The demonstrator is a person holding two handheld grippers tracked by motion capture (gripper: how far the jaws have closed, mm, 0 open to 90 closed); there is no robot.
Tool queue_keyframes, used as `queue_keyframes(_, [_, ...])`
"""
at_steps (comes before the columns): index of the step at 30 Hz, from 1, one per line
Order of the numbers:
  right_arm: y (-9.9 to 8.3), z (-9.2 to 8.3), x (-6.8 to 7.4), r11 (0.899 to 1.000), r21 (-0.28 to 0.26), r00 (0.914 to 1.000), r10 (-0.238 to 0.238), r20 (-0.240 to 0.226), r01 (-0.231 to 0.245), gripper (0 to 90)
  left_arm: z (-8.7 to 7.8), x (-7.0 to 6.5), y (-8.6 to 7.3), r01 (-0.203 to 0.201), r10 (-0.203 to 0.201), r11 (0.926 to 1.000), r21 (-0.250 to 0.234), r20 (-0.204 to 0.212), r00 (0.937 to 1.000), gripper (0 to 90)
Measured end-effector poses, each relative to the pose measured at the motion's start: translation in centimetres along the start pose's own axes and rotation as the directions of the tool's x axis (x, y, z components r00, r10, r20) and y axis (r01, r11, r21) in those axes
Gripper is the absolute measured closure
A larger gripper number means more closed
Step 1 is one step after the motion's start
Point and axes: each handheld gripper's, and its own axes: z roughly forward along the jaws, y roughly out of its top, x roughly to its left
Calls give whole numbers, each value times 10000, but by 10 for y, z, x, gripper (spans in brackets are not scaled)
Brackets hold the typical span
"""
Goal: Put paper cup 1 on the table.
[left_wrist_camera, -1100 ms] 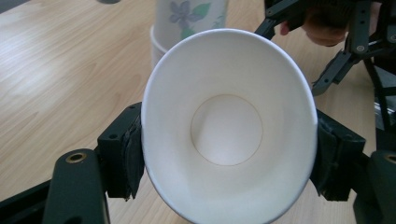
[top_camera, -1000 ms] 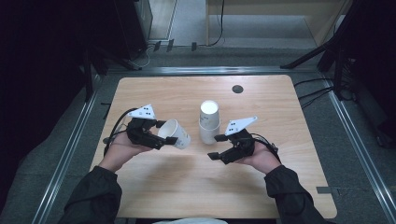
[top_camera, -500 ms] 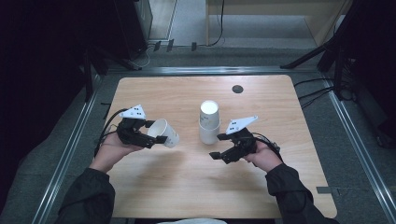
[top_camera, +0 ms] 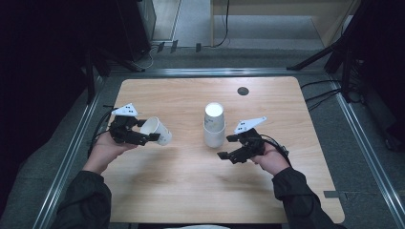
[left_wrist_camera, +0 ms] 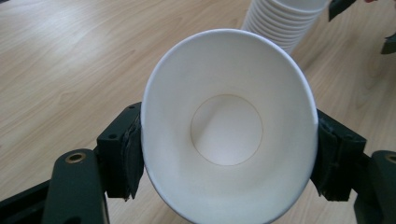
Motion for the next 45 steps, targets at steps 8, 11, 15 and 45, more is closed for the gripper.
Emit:
queue_keyframes(8, [-1,2,1,9997,131,9998,-207,32,206,220,-7,17,-8,528,-521,9986,104,-554,9971,249])
queue_keyframes(11, [-1,3,0,9996,149,9997,-225,78,224,220,-11,24,-12,683,-639,9971,329,-1192,9908,249])
queue_keyframes(15, [-1,3,-1,9998,135,9998,-162,75,161,220,-13,32,-17,883,-761,9940,643,-1711,9823,249])
queue_keyframes(45, [-2,5,5,9960,335,9960,-837,307,827,221,10,45,-32,1308,-409,9663,2217,-3694,9284,222])
